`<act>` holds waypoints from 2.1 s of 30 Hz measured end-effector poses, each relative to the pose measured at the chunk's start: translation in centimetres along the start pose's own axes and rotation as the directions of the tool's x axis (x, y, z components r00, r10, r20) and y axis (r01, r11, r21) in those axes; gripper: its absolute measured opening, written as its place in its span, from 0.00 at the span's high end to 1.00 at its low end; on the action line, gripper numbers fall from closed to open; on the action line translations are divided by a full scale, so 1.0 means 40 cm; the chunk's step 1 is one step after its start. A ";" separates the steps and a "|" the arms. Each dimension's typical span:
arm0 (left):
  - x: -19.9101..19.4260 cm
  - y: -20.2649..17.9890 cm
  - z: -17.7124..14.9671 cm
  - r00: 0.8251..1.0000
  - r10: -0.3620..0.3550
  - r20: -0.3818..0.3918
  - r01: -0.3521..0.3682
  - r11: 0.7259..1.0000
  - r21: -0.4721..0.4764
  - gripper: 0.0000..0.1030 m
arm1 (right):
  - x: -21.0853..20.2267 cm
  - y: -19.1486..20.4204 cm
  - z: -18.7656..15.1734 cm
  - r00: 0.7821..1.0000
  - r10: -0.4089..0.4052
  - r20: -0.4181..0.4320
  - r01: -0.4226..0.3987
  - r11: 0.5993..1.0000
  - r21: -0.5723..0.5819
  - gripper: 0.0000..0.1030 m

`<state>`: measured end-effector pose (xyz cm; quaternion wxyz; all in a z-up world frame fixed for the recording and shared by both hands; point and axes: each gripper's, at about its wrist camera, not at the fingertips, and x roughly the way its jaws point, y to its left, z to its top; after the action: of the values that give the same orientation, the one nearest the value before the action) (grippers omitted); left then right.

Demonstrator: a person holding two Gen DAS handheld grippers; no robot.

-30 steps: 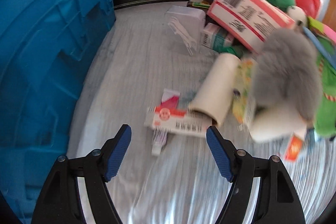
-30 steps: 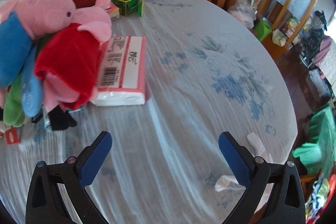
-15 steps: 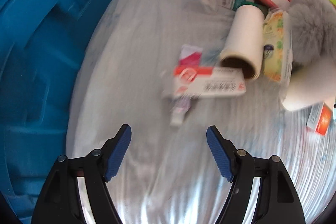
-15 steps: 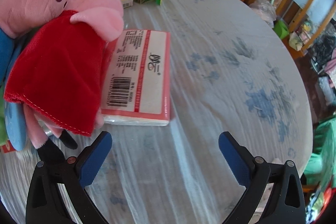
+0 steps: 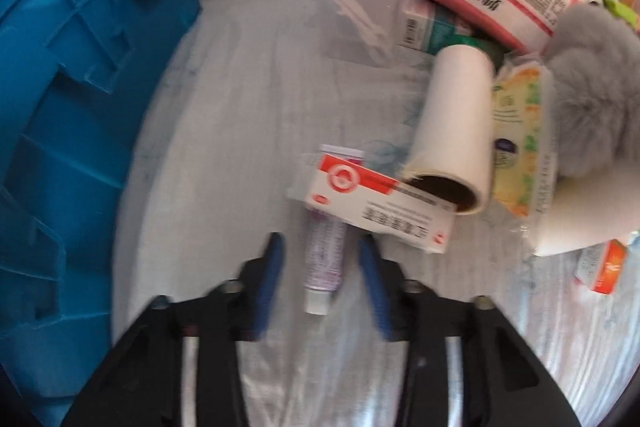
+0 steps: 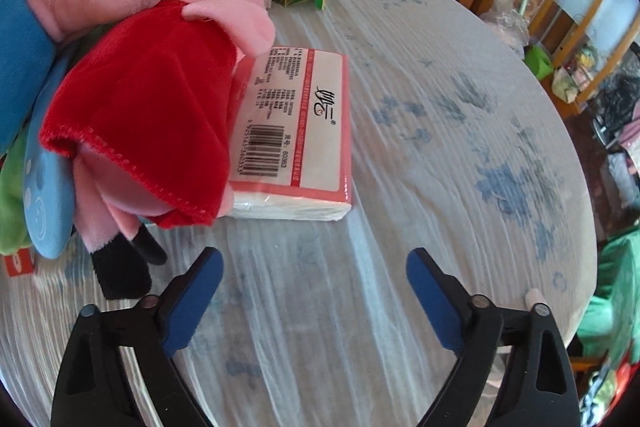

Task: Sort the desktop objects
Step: 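Grasp the pink-and-white ointment tube with left while right moves over the tissue pack, then grasp the red-and-white medicine box with the right gripper, then carry the tube and box over the blue crate and open both grippers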

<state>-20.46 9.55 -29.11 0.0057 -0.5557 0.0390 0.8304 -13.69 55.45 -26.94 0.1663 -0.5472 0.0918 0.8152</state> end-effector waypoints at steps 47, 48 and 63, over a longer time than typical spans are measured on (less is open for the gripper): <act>-0.100 0.036 -0.032 0.979 -0.133 0.152 0.131 0.991 0.019 0.82 | -0.031 0.652 -0.091 0.916 0.402 -0.017 -0.392 0.883 -0.259 0.60; -0.104 0.034 -0.030 0.978 -0.134 0.157 0.132 0.991 0.021 0.82 | -0.045 0.647 -0.096 0.917 0.400 -0.007 -0.387 0.883 -0.265 0.66; -0.521 -0.001 -0.056 0.881 -0.126 0.457 0.091 0.991 0.098 0.82 | -0.507 0.575 -0.151 0.813 0.526 0.252 -0.416 0.826 -0.381 0.78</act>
<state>-10.41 10.15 -10.71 0.0817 -0.3429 0.0359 0.9351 -10.03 28.63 -11.28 -0.1175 -0.3736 0.0668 0.9177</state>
